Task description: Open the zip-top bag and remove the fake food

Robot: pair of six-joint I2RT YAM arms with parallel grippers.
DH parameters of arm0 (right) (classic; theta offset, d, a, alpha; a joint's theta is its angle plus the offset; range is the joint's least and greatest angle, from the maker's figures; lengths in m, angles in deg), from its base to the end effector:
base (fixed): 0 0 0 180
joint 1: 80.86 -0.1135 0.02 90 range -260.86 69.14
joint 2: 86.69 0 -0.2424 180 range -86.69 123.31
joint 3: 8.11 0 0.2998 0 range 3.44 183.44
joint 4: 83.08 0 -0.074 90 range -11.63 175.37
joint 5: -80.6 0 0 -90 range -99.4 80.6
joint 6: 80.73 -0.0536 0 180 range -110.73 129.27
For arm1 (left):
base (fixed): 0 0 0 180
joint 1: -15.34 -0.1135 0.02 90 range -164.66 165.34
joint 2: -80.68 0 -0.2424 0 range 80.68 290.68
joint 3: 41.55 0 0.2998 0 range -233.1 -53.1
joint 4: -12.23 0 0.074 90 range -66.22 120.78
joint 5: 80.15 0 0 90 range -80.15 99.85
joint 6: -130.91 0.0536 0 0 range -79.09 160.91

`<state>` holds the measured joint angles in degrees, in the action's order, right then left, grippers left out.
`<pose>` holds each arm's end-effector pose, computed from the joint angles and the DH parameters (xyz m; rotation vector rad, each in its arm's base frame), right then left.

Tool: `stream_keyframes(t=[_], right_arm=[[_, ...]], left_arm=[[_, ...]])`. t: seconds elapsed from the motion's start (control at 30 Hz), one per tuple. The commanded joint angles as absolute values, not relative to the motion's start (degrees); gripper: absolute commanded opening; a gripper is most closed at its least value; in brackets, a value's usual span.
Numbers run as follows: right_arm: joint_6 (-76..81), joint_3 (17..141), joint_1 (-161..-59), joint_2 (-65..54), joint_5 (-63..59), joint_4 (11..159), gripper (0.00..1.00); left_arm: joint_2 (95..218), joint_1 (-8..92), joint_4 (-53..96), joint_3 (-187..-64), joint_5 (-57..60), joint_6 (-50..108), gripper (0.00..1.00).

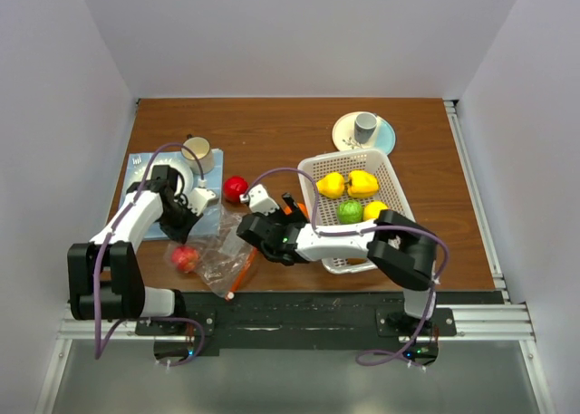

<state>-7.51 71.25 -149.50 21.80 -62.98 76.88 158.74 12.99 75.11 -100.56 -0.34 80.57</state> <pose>0.1960 0.3828 0.1174 -0.5392 1.9727 -0.2383 0.2712 0.0016 0.1273 0.9586 2.7814 -0.1705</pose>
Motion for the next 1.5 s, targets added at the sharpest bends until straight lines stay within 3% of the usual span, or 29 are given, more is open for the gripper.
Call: stream_keyframes(t=[0.0,0.4,0.5,0.7,0.87,1.17,1.27,1.3,1.37,1.47], right_arm=[[-7.79,75.68,-148.46,27.55,-68.54,71.85,0.99],[-7.7,74.9,-144.58,30.3,-68.73,71.48,0.97],[-8.74,75.16,-144.58,29.77,-65.49,71.05,0.88],[-7.71,74.98,-144.58,25.56,-59.86,74.2,0.51],[-2.96,78.32,-144.41,18.79,-60.89,74.56,0.43],[-5.67,69.81,-130.63,4.64,-58.98,73.86,0.46],[-7.52,65.67,-126.85,2.44,-56.69,74.29,0.65],[-8.04,64.53,-126.22,2.34,-56.25,74.38,0.82],[-8.4,64.43,-125.34,3.04,-55.54,73.78,0.95],[-9.37,65.84,-125.25,2.62,-54.23,73.59,0.99]], left_arm=[[158.64,12.53,74.05,-101.26,-1.13,81.78,0.0],[159.08,12.44,73.79,-101.61,-2.36,81.87,0.0],[159.25,12.44,73.87,-101.96,-2.62,81.78,0.0],[159.17,12.44,74.05,-102.49,-2.54,81.78,0.0],[159.95,12.44,73.79,-102.67,-3.06,81.34,0.0],[160.31,12.44,75.27,-105.21,-5.17,80.82,0.0],[160.66,12.44,78.78,-109.51,-8.58,80.29,0.0],[160.75,12.44,79.93,-112.92,-9.73,79.85,0.0],[161.1,12.44,84.49,-118.71,-13.94,79.85,0.0],[161.1,12.44,87.5,-121.65,-16.16,79.85,0.0]])
